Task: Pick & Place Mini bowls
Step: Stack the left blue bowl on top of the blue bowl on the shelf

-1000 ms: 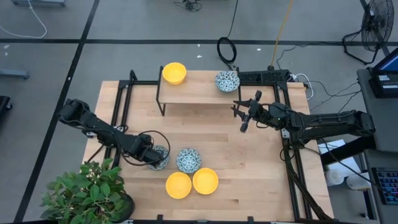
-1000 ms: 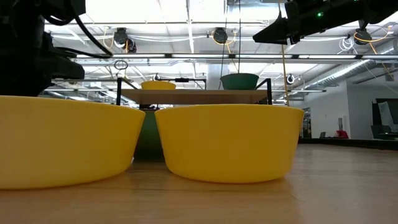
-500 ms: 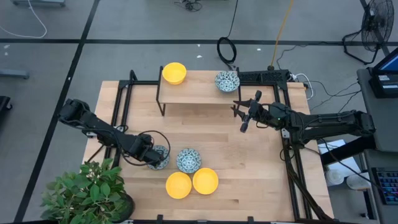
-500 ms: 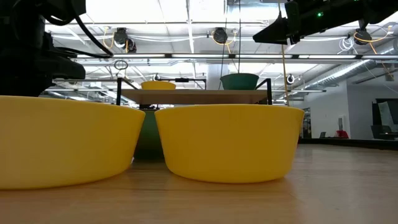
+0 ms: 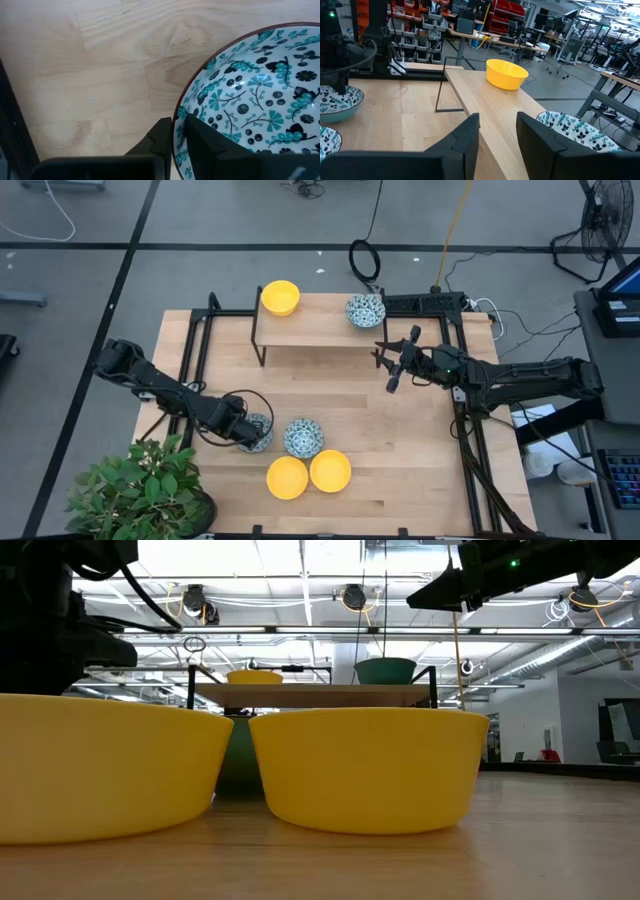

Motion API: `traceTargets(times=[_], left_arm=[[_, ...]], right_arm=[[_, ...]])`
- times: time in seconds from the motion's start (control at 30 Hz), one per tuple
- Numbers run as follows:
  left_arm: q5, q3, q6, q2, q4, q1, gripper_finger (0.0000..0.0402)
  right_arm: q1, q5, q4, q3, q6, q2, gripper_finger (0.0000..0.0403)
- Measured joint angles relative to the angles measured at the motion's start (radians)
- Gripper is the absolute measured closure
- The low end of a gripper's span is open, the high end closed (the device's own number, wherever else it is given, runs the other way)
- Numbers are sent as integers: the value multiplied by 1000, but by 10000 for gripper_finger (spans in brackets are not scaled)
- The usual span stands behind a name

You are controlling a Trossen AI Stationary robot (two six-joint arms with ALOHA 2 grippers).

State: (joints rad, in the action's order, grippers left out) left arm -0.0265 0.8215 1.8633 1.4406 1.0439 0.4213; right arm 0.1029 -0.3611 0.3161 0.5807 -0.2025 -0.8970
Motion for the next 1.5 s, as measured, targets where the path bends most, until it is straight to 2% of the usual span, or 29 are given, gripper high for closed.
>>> traceTargets(times=[0.2,0.43,1.5], left_arm=[[0,1,0,-2,0,0,366],[0,0,0,0,-1,0,354],[0,0,0,0,-1,0,351]], right_arm=[[0,0,0,0,0,0,287],[0,0,0,0,0,0,287],[0,0,0,0,0,0,287]])
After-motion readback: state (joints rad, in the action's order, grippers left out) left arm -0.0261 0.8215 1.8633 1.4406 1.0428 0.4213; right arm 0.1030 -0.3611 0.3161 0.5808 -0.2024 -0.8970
